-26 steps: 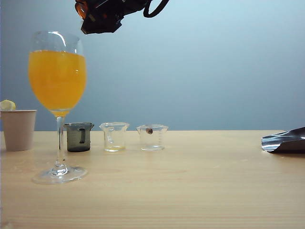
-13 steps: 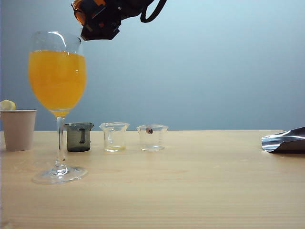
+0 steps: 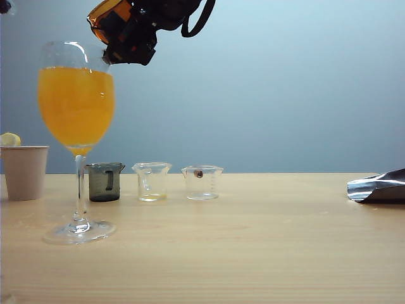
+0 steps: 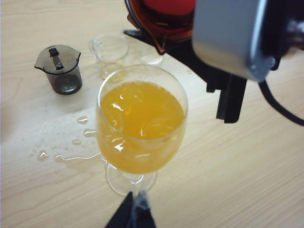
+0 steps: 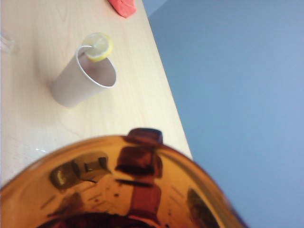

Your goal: Pick up the fourth measuring cup from the left, pour the grenadine inside into the goblet, and finally put the measuring cup back in its original place.

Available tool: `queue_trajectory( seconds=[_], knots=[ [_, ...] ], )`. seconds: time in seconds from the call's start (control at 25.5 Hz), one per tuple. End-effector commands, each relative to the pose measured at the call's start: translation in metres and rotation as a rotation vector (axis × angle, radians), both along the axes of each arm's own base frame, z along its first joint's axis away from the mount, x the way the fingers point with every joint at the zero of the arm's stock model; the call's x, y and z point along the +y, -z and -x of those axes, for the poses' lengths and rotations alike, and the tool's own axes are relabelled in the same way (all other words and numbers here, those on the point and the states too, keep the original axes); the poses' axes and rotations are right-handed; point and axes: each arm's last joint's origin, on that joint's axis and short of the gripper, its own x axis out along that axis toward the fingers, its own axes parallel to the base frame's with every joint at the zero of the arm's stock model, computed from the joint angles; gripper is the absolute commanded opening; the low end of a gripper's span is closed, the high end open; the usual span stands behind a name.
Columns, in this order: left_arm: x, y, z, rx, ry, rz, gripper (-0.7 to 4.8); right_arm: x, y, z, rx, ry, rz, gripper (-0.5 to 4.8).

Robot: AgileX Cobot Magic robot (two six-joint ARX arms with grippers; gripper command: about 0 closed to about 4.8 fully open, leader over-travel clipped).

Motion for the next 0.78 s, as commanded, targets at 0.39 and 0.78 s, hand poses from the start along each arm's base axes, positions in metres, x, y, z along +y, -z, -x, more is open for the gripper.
queue_trajectory(
  seconds=[0.39, 0.78],
  knots=[
    [-0.0001, -0.003, 0.0, -0.016, 0.003, 0.013, -0.06, 0.0032, -0.0114, 0.0033, -0.156, -0.023, 0.043, 2.59],
    [0.0007, -0.0011, 0.0012, 0.003, 0.003, 0.0, -0.06, 0.0041, -0.0137, 0.0041, -0.199, -0.031, 0.052, 2.59]
  ],
)
